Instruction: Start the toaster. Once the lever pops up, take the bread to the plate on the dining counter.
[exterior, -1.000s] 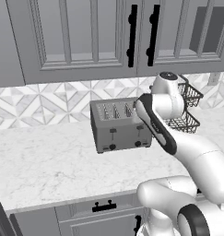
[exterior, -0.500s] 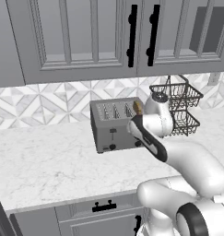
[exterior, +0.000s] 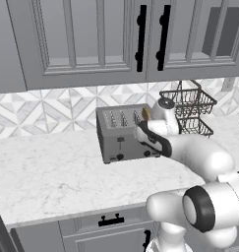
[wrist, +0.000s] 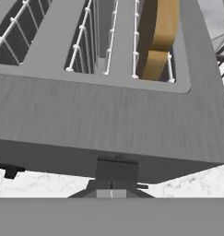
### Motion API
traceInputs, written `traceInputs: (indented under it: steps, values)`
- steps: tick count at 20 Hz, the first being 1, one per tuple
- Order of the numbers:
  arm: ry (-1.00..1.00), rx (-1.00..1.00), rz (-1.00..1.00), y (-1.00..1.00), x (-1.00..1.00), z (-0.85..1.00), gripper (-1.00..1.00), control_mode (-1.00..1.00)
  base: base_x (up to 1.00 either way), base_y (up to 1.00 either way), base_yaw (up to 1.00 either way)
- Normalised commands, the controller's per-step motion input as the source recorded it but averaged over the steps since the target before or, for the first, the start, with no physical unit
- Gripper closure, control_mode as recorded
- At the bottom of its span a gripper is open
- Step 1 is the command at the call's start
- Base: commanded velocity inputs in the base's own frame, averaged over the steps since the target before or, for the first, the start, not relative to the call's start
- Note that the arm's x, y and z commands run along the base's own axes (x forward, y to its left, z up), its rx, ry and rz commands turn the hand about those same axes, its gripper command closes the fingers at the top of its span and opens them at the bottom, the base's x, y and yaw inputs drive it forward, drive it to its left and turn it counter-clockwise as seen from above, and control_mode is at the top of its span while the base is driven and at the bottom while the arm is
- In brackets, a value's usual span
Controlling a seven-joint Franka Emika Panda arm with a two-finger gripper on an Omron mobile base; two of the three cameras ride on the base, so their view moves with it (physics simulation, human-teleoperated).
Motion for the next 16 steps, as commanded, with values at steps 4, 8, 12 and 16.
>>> traceInputs:
  steps: [4,8,12,16]
  values:
    - [0.00,0.00,0.00,-0.05,0.20,-0.18,1.00,-1.00,0.00,0.00,0.00]
    - [0.00,0.00,0.00,-0.02,0.10,-0.31,1.00,-1.00,0.00,0.00,0.00]
    - [0.00,0.00,0.00,0.00,0.01,-0.36,1.00,-1.00,0.00,0.00,0.00]
    - [0.00,0.00,0.00,0.00,0.00,-0.51,1.00,-1.00,0.00,0.00,0.00]
